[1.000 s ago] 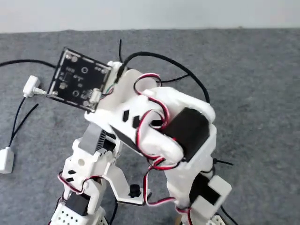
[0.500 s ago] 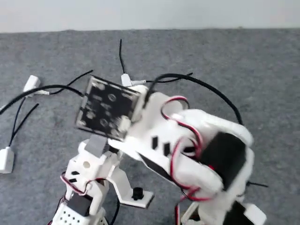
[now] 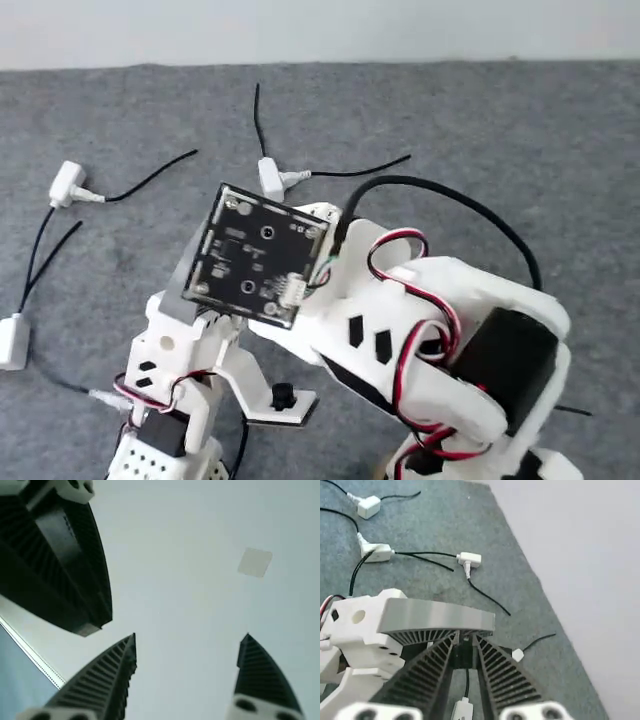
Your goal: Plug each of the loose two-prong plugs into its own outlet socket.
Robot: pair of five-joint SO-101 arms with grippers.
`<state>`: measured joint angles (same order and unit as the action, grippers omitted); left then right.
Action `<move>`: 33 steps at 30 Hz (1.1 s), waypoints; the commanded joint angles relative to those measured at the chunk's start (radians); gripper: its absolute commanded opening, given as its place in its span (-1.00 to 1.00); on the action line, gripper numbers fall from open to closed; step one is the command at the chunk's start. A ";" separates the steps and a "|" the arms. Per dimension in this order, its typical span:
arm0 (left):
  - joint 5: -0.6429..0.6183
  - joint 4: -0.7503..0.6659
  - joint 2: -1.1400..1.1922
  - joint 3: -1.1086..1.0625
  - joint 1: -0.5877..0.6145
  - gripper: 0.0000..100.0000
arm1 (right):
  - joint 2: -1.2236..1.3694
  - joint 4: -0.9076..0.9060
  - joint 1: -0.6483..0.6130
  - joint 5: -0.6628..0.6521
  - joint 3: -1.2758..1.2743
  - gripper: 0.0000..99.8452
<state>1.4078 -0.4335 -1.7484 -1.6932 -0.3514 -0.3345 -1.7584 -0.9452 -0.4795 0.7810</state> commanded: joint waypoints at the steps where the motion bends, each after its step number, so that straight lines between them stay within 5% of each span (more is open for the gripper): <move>1: 0.005 0.014 -0.009 0.007 0.012 -0.38 | -0.016 -0.036 0.039 0.011 -0.002 -0.98; 7: -0.206 0.158 -0.008 0.007 0.178 -0.38 | -0.019 -0.039 0.151 0.115 -0.003 -0.98; 18: -0.778 0.773 -0.003 0.139 0.635 -0.38 | -0.019 -0.039 0.208 0.184 -0.087 -0.98; 23: -0.896 0.965 -0.002 0.213 0.726 -0.38 | -0.012 -0.038 0.208 0.232 -0.160 -0.98; 33: -1.053 1.057 0.233 0.404 0.870 -0.38 | -0.010 -0.038 0.231 0.230 -0.167 -0.98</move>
<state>0.4166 0.6191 -1.6901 -1.4277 0.4726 -0.3345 -1.7584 -0.7442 -0.2585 0.6091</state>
